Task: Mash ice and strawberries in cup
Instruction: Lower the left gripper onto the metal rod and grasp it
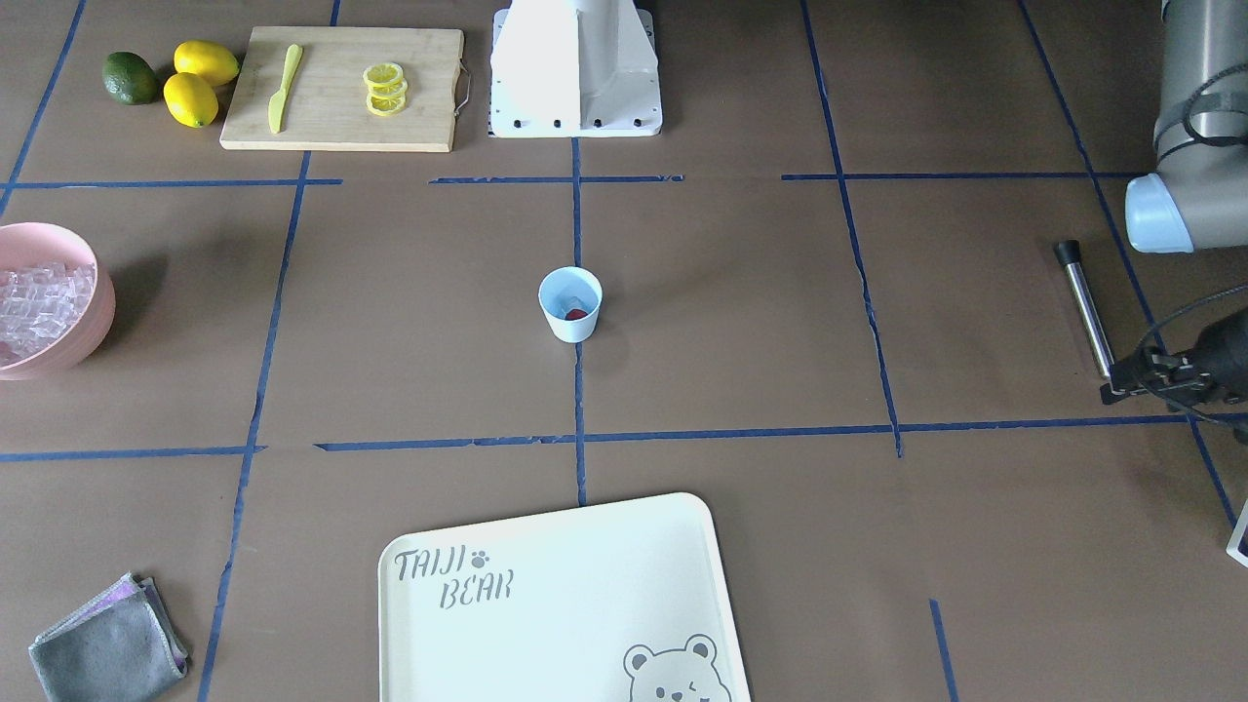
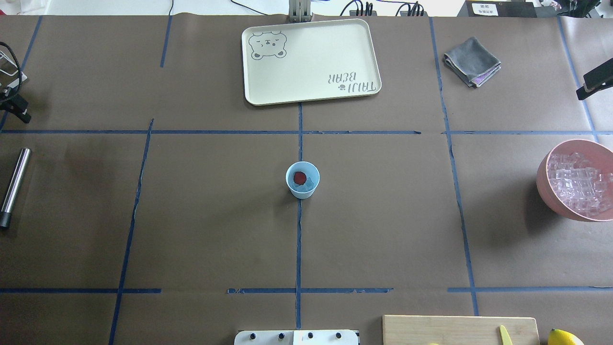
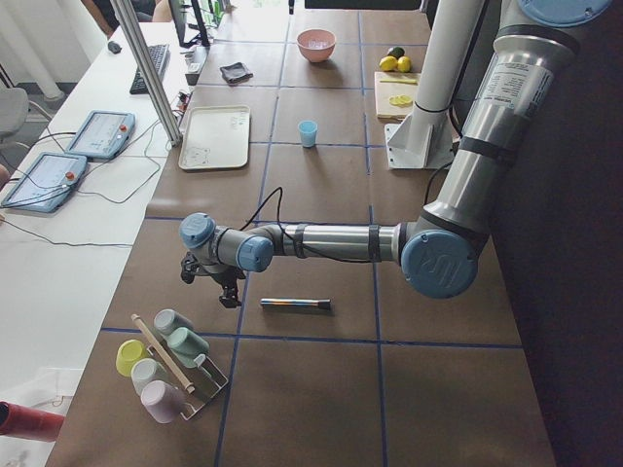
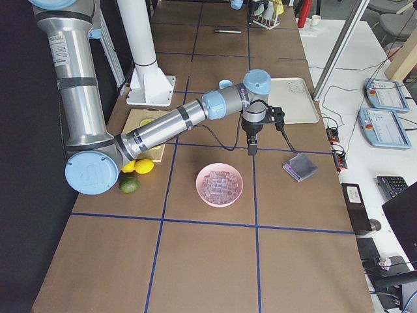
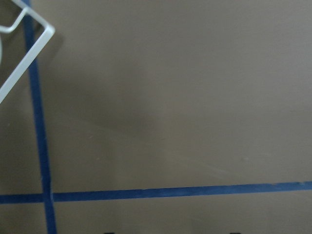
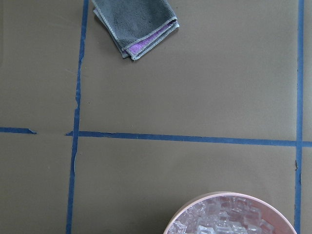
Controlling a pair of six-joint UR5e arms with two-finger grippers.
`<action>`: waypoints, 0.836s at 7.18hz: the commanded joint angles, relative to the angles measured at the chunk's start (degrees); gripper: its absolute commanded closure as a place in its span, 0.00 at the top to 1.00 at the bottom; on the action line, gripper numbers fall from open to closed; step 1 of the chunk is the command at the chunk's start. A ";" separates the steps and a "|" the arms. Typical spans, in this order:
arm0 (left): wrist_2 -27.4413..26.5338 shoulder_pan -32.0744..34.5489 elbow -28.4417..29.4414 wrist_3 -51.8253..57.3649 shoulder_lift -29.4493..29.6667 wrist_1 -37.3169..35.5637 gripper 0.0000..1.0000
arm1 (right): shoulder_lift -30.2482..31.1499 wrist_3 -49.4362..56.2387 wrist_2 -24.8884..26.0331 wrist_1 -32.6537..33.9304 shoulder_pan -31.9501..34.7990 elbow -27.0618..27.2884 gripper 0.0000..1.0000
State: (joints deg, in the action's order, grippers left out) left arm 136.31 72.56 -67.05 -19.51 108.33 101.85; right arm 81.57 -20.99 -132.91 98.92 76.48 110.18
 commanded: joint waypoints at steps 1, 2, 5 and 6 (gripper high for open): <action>2.01 -2.50 0.61 -3.43 -1.36 0.19 0.86 | 0.17 -0.11 -0.07 -0.05 -0.01 0.65 1.00; 2.64 -3.82 0.43 -3.17 -1.80 0.28 0.86 | 0.09 -0.11 -0.07 -0.13 -0.01 0.39 1.00; 2.73 -5.59 -1.31 -3.34 -4.87 2.30 0.86 | 0.00 -0.20 -0.07 -0.13 -0.01 0.47 1.00; 2.73 -5.67 -3.59 -3.52 -6.53 2.21 0.86 | 0.17 -0.28 -0.07 -0.13 -0.01 0.65 1.00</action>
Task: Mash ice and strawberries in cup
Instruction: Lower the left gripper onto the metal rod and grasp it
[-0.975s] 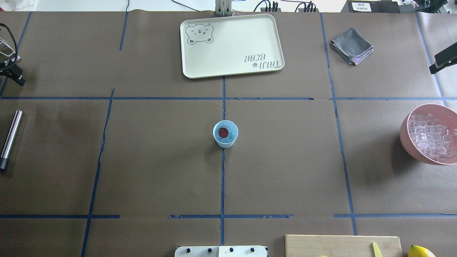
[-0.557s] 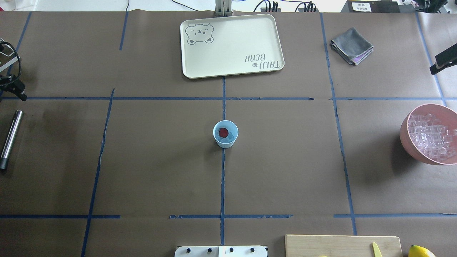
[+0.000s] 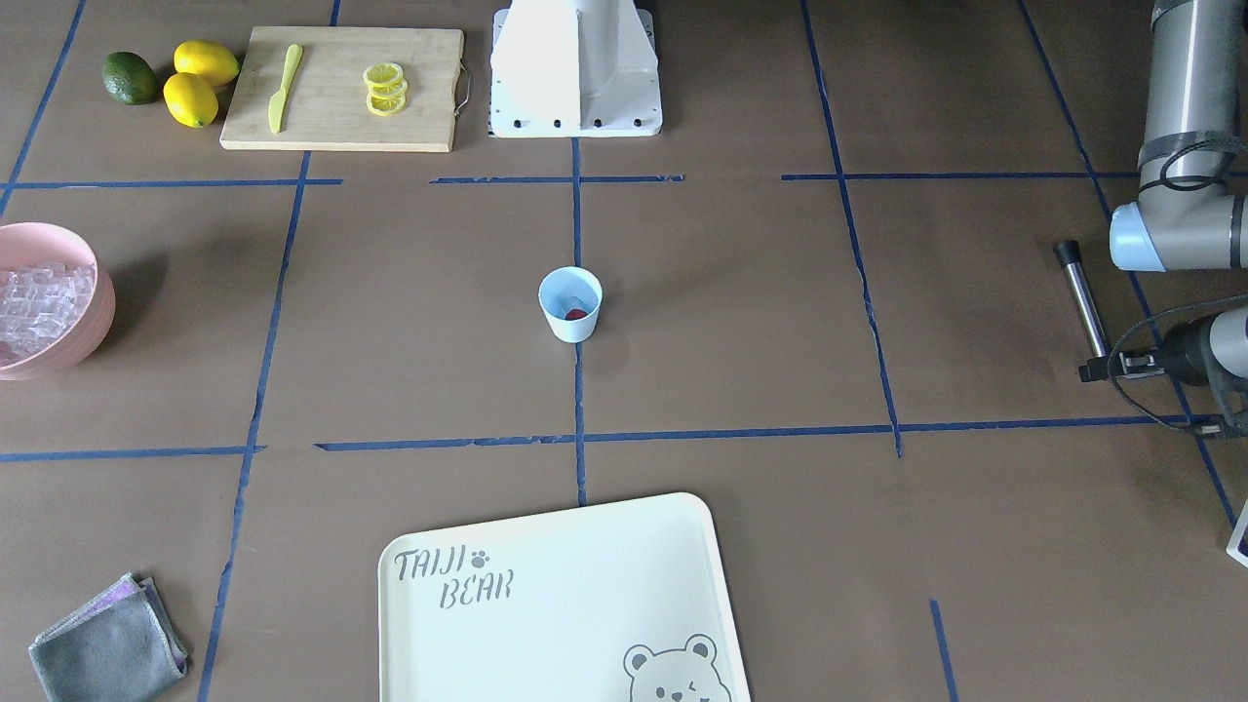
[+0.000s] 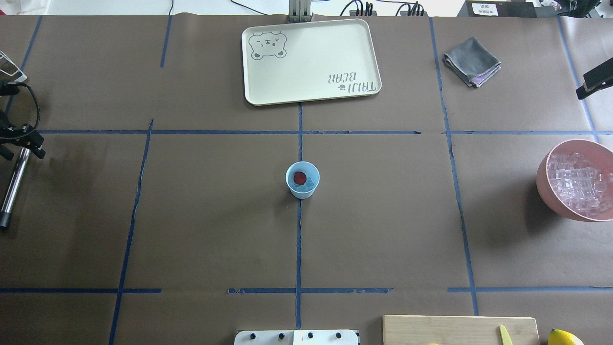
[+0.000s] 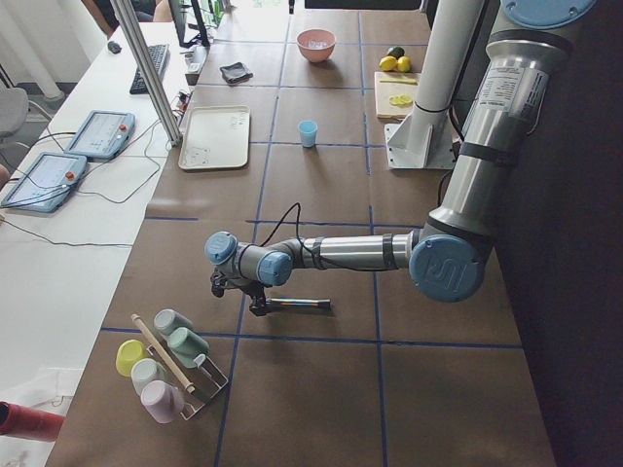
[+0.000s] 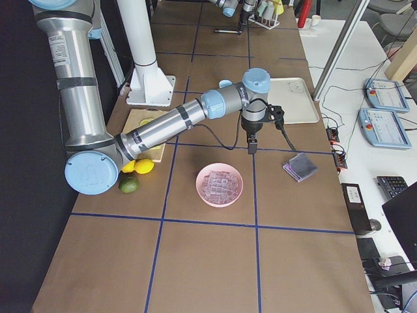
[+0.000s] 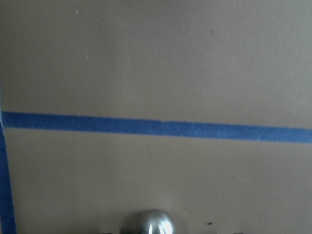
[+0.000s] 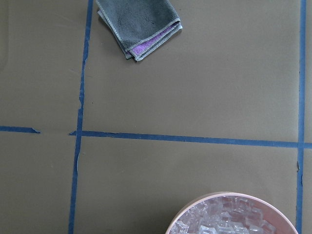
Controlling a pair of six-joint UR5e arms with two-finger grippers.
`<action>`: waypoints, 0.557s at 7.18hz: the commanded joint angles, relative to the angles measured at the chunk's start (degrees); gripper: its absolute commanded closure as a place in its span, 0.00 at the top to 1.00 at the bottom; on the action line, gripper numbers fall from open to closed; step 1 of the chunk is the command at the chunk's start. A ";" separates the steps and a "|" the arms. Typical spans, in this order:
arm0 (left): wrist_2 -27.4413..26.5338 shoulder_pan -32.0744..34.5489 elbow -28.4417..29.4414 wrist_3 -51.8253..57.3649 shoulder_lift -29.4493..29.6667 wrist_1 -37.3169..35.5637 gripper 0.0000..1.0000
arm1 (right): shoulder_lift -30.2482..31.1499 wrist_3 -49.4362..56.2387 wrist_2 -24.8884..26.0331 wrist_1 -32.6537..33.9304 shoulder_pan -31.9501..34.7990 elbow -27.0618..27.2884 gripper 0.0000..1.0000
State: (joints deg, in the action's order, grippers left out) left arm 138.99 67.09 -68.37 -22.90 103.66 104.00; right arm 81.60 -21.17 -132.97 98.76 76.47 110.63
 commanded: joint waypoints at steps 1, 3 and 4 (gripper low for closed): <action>-0.04 -0.90 -3.25 -0.21 -3.36 0.24 0.86 | 0.22 -0.10 -0.01 0.03 0.00 0.11 1.00; -0.04 -1.17 -3.35 -0.21 -3.29 0.24 0.72 | 0.31 -0.10 -0.01 0.03 0.00 0.19 1.00; -0.04 -1.17 -3.44 -0.21 -3.29 0.41 0.21 | 0.22 -0.10 -0.01 0.03 0.00 0.20 1.00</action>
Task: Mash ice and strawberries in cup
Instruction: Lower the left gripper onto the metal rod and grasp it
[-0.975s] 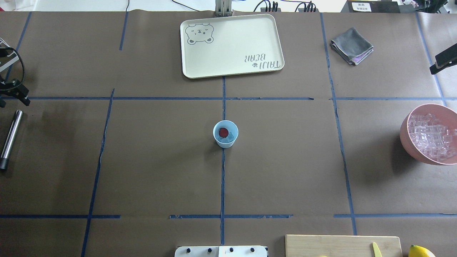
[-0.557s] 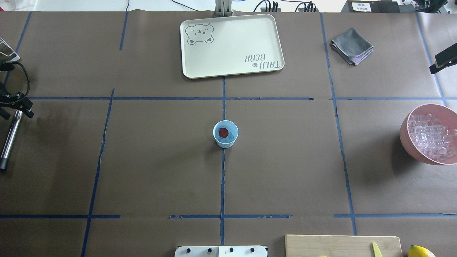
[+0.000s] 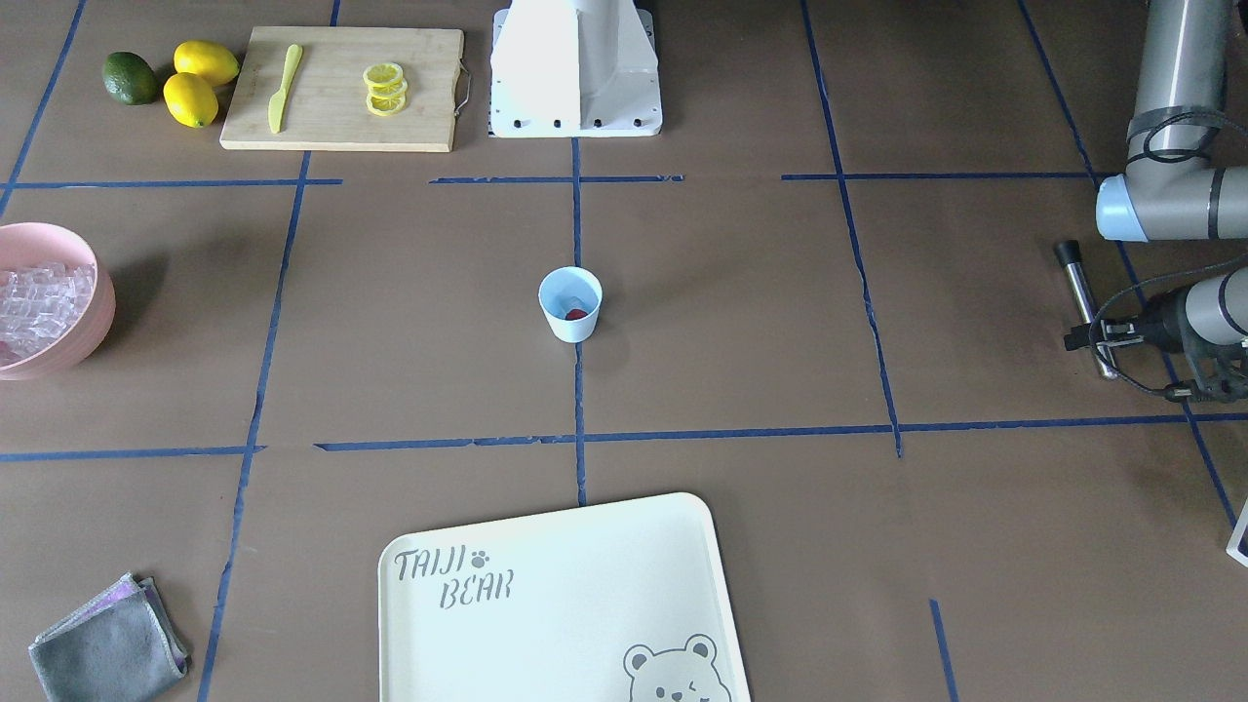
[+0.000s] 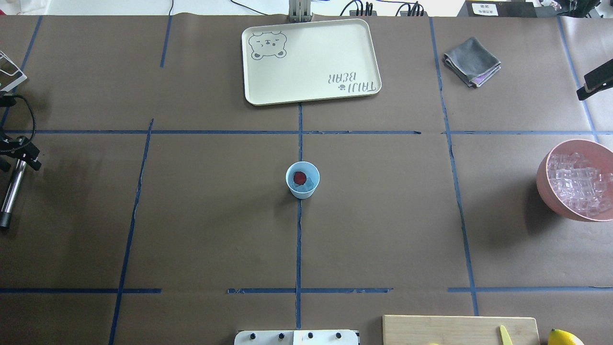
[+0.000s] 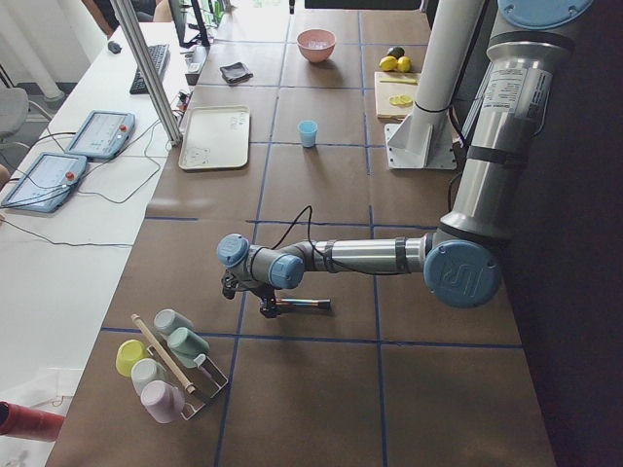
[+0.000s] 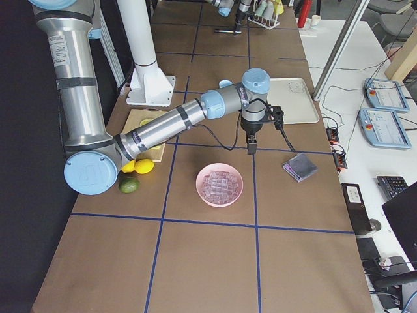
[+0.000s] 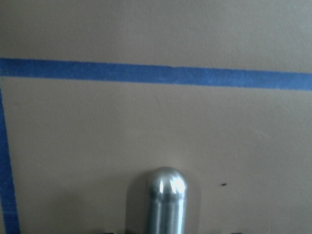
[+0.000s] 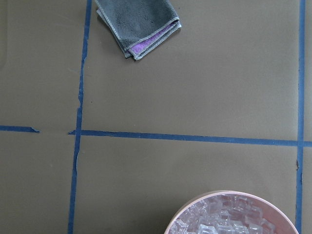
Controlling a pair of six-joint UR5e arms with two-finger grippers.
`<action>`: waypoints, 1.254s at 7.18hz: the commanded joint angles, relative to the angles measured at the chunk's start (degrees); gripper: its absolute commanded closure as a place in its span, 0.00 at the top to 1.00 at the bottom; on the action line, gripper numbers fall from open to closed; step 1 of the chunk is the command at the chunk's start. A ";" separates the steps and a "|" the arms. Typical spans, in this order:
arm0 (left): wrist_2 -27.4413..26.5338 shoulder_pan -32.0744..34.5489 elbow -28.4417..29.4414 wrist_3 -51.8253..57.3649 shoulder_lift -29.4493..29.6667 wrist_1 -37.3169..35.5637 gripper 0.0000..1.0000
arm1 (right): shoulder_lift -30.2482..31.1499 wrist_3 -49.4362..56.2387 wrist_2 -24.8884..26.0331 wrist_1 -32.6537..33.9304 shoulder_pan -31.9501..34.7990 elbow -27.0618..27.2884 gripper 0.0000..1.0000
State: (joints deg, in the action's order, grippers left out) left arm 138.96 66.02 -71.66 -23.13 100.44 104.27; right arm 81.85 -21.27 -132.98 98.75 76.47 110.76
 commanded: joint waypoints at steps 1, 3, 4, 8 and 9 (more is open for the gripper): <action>0.08 -0.19 -0.49 0.01 0.01 0.14 0.00 | -0.03 0.00 0.00 -0.05 0.00 -0.02 1.00; 0.00 -0.19 -1.63 0.01 -0.07 0.23 0.00 | -0.03 0.00 0.00 -0.13 0.00 -0.11 1.00; 0.00 -0.19 -2.86 -0.07 -0.16 0.14 0.00 | -0.03 -0.09 0.00 -0.13 0.00 -0.11 1.00; 2.54 -1.93 -19.95 -9.32 2.55 -0.13 0.00 | -0.11 0.00 0.00 -0.13 0.00 0.07 1.00; 2.46 -5.25 -23.58 -12.52 7.00 -0.56 0.00 | -0.11 0.00 0.00 -0.22 0.00 -0.10 1.00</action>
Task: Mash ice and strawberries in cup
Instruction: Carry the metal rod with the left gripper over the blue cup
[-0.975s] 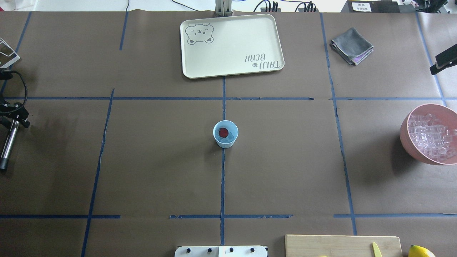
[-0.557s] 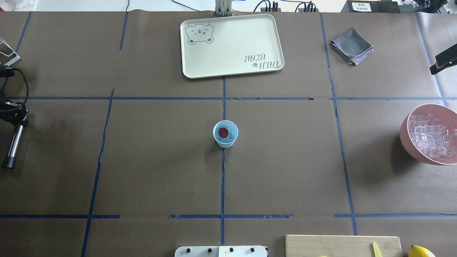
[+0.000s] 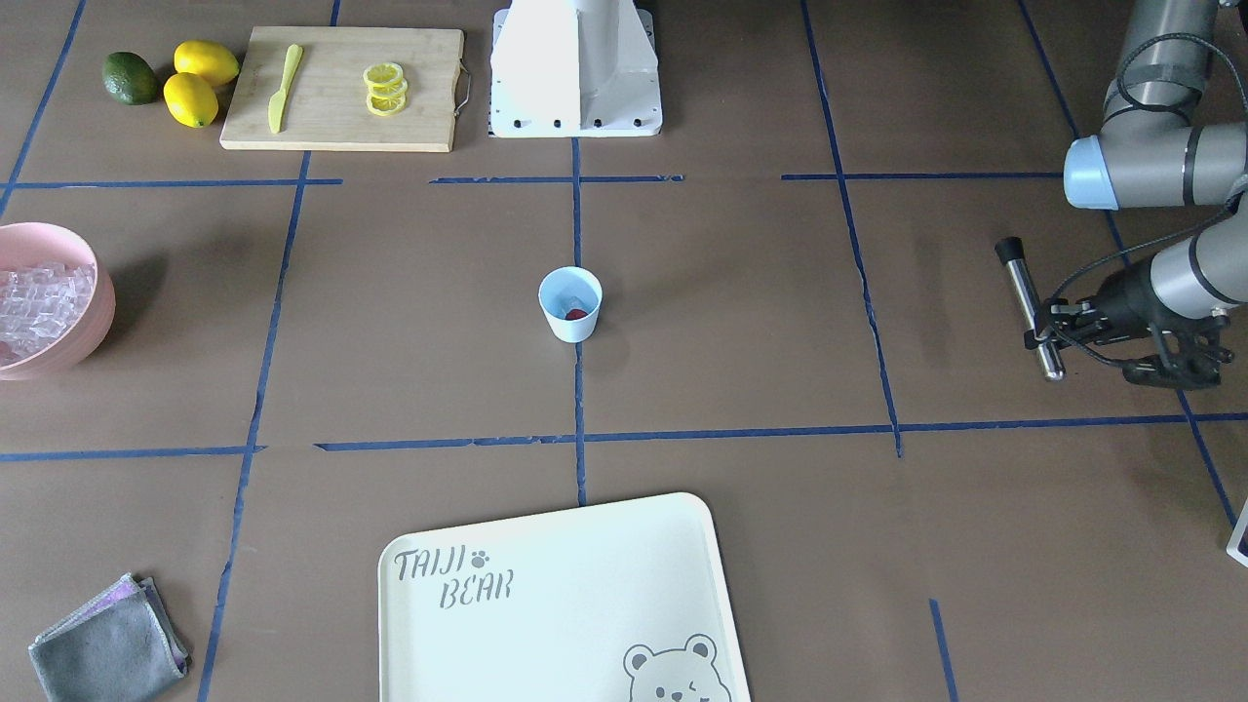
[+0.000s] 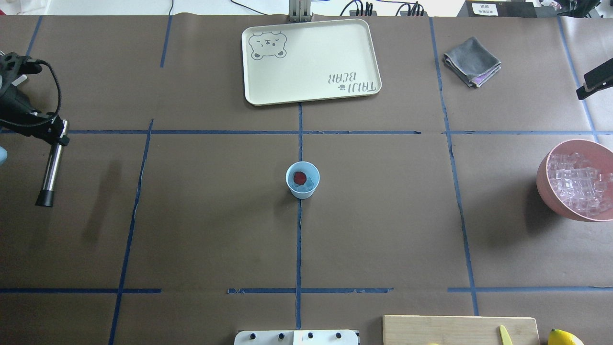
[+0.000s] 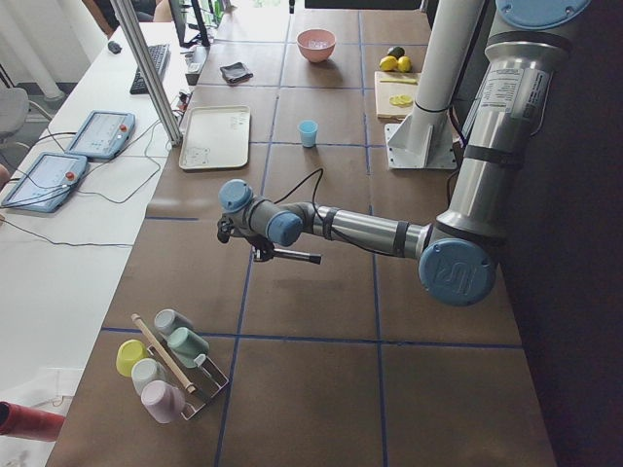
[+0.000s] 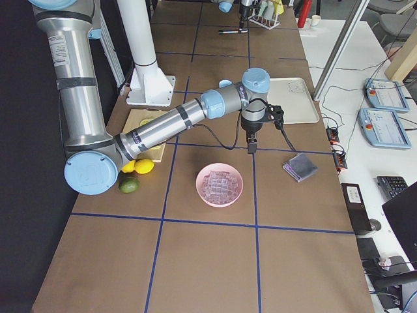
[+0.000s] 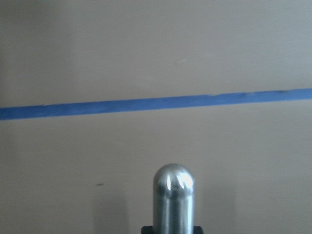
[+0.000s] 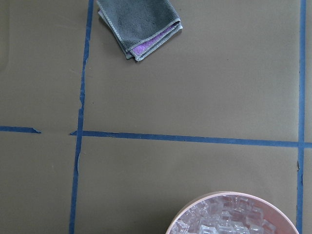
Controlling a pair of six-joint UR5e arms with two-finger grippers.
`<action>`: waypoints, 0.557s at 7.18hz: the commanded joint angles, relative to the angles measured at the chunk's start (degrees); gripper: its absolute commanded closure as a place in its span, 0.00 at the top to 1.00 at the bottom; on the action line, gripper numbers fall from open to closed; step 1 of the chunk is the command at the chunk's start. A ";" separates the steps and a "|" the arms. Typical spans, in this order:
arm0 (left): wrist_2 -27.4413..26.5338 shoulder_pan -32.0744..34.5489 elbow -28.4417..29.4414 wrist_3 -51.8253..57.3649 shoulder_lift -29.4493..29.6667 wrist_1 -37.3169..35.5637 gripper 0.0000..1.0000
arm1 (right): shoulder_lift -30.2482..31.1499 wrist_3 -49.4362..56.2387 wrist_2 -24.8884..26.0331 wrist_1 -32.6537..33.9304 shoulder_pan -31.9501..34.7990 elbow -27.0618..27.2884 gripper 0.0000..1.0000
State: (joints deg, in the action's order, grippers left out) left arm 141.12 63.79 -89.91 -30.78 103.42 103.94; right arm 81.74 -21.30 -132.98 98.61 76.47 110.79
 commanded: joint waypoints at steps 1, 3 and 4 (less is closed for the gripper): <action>-0.57 -5.06 -5.71 -7.34 9.37 -0.14 0.00 | -0.09 0.03 0.00 -0.09 0.00 -0.22 1.00; -9.33 -13.64 -10.52 -8.24 16.00 0.56 0.00 | -0.09 0.03 0.00 -0.09 0.00 -0.31 1.00; -14.50 -16.21 -10.98 -7.90 18.28 6.57 0.00 | 0.00 0.03 0.00 -0.09 0.00 -0.31 1.00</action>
State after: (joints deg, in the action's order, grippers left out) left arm 132.33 51.53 -99.36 -38.65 118.54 105.94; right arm 81.69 -21.27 -132.98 98.53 76.46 110.52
